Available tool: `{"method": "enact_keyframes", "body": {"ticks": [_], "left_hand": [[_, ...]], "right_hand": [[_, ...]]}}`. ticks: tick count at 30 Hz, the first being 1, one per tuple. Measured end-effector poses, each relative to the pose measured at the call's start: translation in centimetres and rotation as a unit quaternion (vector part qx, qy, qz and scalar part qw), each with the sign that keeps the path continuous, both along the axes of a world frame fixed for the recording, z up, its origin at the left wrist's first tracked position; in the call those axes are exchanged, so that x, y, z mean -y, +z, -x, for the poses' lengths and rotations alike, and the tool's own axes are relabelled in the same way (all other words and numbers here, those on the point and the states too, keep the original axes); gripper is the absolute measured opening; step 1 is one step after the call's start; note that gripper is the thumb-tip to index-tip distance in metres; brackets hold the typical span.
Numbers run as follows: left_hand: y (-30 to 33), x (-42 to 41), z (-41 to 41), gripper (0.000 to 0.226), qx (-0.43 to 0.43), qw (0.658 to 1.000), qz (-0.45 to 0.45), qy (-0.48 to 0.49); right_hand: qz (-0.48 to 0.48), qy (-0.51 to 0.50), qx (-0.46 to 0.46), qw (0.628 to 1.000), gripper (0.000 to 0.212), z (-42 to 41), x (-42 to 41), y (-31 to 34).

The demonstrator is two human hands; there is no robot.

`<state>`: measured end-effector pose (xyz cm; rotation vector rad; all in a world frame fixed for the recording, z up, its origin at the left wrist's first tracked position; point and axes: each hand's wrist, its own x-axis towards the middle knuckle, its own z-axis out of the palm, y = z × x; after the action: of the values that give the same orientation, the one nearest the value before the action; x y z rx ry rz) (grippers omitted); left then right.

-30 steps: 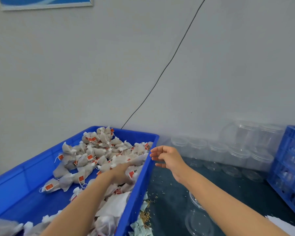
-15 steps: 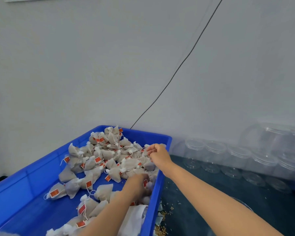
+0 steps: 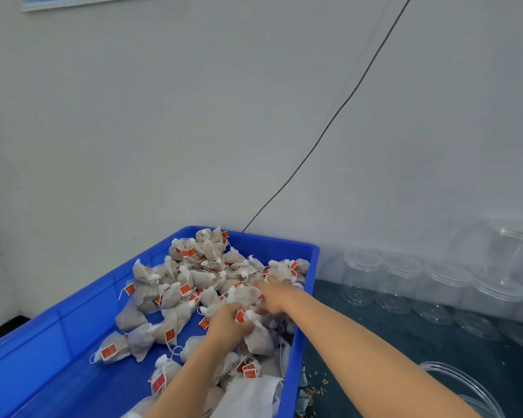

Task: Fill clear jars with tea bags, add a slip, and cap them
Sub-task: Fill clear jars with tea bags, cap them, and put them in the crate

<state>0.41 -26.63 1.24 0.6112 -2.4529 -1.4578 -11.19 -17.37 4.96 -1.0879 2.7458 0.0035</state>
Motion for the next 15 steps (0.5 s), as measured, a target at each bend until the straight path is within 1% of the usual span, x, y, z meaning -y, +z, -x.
{"method": "enact_keyframes", "body": {"ticks": [2, 4, 7, 10, 11, 13, 15], "left_hand": [[0.0, 0.0, 0.2, 0.017, 0.009, 1.000, 0.006, -0.023], [0.1, 0.3, 0.4, 0.022, 0.029, 0.999, 0.017, -0.034], [0.4, 1.0, 0.4, 0.023, 0.092, 0.994, 0.015, -0.054], [0.7, 1.0, 0.4, 0.018, 0.134, 0.989, -0.012, -0.058], [0.9, 0.9, 0.3, 0.018, 0.144, 0.988, -0.008, -0.055], [1.0, 0.5, 0.3, 0.028, 0.156, 0.987, 0.005, -0.047], [0.9, 0.3, 0.4, 0.046, 0.158, 0.987, 0.008, -0.040]], "right_hand": [[-0.003, 0.017, 0.010, 1.000, 0.071, 0.3, 0.5, -0.3], [-0.034, 0.031, 0.016, 0.999, 0.078, 0.6, 0.9, -0.6], [-0.061, 0.022, 0.020, 0.998, 0.085, 1.1, 1.1, -1.1], [-0.051, 0.006, 0.068, 0.996, 0.079, 1.3, 1.2, -1.0], [-0.048, 0.002, 0.087, 0.995, 0.076, 1.3, 1.3, -1.0], [-0.045, -0.004, 0.099, 0.994, 0.071, 1.2, 1.3, -1.0], [-0.031, -0.007, 0.084, 0.996, 0.062, 0.9, 1.5, -1.1]]}}
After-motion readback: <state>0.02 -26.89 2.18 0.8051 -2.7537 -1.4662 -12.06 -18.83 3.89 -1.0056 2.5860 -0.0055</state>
